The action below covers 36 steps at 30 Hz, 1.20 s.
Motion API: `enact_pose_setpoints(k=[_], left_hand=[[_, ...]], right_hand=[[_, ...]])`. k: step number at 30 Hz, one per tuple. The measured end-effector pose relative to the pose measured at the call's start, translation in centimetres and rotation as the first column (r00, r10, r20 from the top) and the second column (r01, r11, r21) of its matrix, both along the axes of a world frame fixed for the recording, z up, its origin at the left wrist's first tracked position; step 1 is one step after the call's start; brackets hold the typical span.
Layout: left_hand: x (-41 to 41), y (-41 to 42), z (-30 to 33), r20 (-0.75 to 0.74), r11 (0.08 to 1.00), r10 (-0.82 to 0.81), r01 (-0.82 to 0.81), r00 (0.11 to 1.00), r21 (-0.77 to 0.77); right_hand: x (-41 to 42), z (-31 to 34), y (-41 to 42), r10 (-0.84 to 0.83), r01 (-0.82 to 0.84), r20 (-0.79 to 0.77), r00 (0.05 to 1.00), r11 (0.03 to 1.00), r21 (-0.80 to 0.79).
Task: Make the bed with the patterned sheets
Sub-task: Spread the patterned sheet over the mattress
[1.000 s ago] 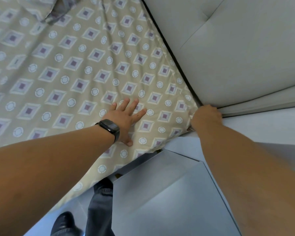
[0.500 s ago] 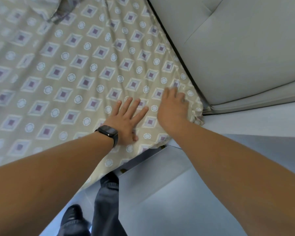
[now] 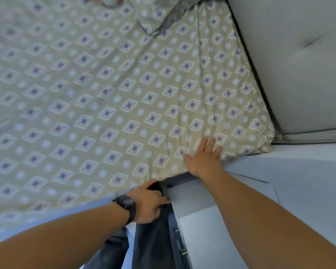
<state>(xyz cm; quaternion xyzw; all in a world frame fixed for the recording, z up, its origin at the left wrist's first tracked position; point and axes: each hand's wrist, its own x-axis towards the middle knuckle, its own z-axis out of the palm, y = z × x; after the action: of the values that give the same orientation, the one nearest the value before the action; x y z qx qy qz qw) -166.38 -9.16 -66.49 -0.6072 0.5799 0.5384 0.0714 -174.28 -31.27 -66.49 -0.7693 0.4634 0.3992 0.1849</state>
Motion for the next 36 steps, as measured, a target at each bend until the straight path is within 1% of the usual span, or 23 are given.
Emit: enact_pose_setpoints(k=[1, 2, 3, 4, 5, 6, 8, 9, 10, 11, 12, 14, 16, 19, 21, 24, 26, 29, 33, 35, 36], left_hand=[[0.8, 1.4, 1.2, -0.058, 0.972, 0.221, -0.215, 0.974, 0.093], [1.8, 3.3, 2.6, -0.086, 0.9, 0.417, -0.397, 0.905, 0.18], [3.0, 5.3, 4.0, -0.065, 0.815, 0.559, -0.533, 0.827, 0.226], [4.1, 6.9, 5.1, -0.029, 0.75, 0.644, -0.623, 0.765, 0.221], [5.7, 9.2, 7.1, 0.035, 0.699, 0.695, -0.686, 0.718, 0.202], [7.1, 11.4, 9.1, 0.087, 0.657, 0.73, -0.731, 0.678, 0.182], [8.8, 15.8, 13.8, 0.134, 0.559, 0.801, -0.809, 0.583, 0.18], [9.8, 17.5, 16.3, 0.146, 0.519, 0.827, -0.838, 0.542, 0.172], [10.4, 18.3, 17.8, 0.133, 0.489, 0.849, -0.855, 0.512, 0.17], [11.6, 20.7, 21.3, 0.13, 0.448, 0.874, -0.881, 0.468, 0.154], [12.2, 21.6, 23.1, 0.107, 0.422, 0.892, -0.894, 0.439, 0.15], [13.1, 25.5, 28.2, 0.062, 0.353, 0.93, -0.928, 0.362, 0.12], [13.7, 29.4, 32.0, -0.001, 0.266, 0.964, -0.961, 0.267, 0.078], [13.4, 34.9, 36.4, -0.091, 0.161, 0.983, -0.986, 0.158, 0.032], [12.6, 40.0, 38.5, -0.113, 0.126, 0.986, -0.992, 0.123, 0.017], [11.7, 46.0, 40.3, -0.075, 0.142, 0.987, -0.99, 0.141, 0.013], [12.0, 50.3, 41.4, -0.063, 0.074, 0.995, -0.997, 0.075, -0.013], [13.0, 54.9, 42.6, -0.073, -0.045, 0.997, -0.993, -0.037, -0.108], [14.6, 58.5, 43.1, -0.075, -0.137, 0.989, -0.981, -0.127, -0.139], [15.7, 60.2, 42.9, -0.073, -0.148, 0.988, -0.98, -0.139, -0.134], [16.3, 61.0, 42.7, -0.067, -0.133, 0.99, -0.982, -0.125, -0.132]], right_hand=[[0.3, 0.7, 1.6, 0.061, -0.06, -0.015, 0.998, 0.997, 0.044], [0.4, 0.9, 3.5, 0.115, -0.113, -0.014, 0.993, 0.989, 0.101], [0.7, 1.6, 5.4, 0.136, -0.134, 0.002, 0.991, 0.977, 0.163], [0.6, 2.0, 6.7, 0.095, -0.103, 0.047, 0.994, 0.969, 0.224], [1.4, 3.8, 8.4, -0.01, -0.023, 0.114, 0.993, 0.959, 0.281], [2.0, 5.7, 9.7, -0.152, 0.089, 0.177, 0.972, 0.943, 0.321], [3.0, 10.5, 13.1, -0.304, 0.213, 0.256, 0.918, 0.92, 0.33], [3.5, 13.1, 14.6, -0.329, 0.234, 0.291, 0.898, 0.919, 0.318], [3.5, 14.9, 15.7, -0.343, 0.246, 0.313, 0.886, 0.918, 0.31], [4.6, 18.8, 18.2, -0.335, 0.229, 0.345, 0.877, 0.921, 0.315], [5.0, 20.8, 19.7, -0.336, 0.212, 0.361, 0.87, 0.915, 0.342], [6.4, 26.4, 24.2, -0.275, 0.101, 0.429, 0.861, 0.918, 0.385], [8.0, 31.1, 28.3, -0.189, -0.028, 0.505, 0.842, 0.92, 0.392], [10.7, 36.3, 33.4, -0.11, -0.133, 0.602, 0.791, 0.93, 0.344], [12.2, 39.2, 37.7, -0.069, -0.178, 0.649, 0.758, 0.935, 0.307], [13.7, 41.3, 43.1, 0.03, -0.294, 0.654, 0.756, 0.909, 0.297], [15.3, 41.9, 47.0, 0.172, -0.454, 0.65, 0.74, 0.841, 0.294], [18.9, 42.7, 51.6, 0.361, -0.627, 0.637, 0.682, 0.736, 0.254], [23.1, 42.8, 54.9, 0.501, -0.723, 0.594, 0.63, 0.658, 0.212], [25.1, 42.5, 56.5, 0.528, -0.745, 0.592, 0.609, 0.637, 0.198], [25.8, 42.5, 57.3, 0.529, -0.747, 0.593, 0.608, 0.634, 0.201]])
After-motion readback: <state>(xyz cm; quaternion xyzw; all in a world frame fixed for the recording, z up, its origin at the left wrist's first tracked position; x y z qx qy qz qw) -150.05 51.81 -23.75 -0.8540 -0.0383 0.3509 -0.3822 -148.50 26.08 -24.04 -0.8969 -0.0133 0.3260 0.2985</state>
